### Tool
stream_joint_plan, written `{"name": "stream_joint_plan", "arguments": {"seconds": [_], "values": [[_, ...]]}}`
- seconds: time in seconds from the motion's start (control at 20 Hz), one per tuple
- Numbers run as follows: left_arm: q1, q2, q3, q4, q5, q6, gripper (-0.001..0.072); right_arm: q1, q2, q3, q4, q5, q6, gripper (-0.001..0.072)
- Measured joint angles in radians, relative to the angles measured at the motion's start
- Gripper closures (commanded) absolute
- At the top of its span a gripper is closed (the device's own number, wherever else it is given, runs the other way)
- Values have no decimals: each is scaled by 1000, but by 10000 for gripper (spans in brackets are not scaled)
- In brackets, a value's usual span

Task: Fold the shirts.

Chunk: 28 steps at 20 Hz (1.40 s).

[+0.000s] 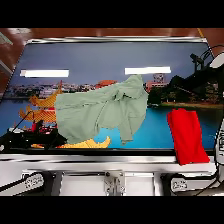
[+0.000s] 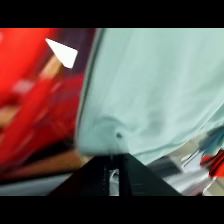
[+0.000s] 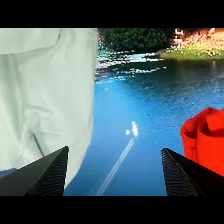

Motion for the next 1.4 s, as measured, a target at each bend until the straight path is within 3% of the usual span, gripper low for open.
{"name": "stream_joint_plan", "arguments": {"seconds": [0.25,0.5,0.55,0.6,0.9,0.95,1.0,1.05,1.2,1.4], "values": [[-18,0,48,-75,-53,66,671,1,0,-221,94,-12,-27,21],[14,89,122,-92,-92,102,671,2,0,-470,275,-178,-68,25],[20,102,136,-92,-96,106,671,3,0,-509,310,-216,-71,114],[25,111,148,-96,-98,110,671,6,0,-539,335,-252,-74,128],[35,133,179,-103,-103,119,671,120,-20,-628,412,-428,-76,129],[35,134,181,-103,-103,120,671,138,-26,-632,427,-440,-71,246],[36,135,183,-103,-105,121,671,153,-33,-635,434,-460,-69,500],[36,135,189,-102,-103,124,672,164,-38,-639,429,-475,-68,647],[37,147,244,-101,-99,140,673,171,-15,-630,443,-499,-97,652],[35,238,465,-100,-95,165,673,171,144,-509,444,-480,-278,652]]}}
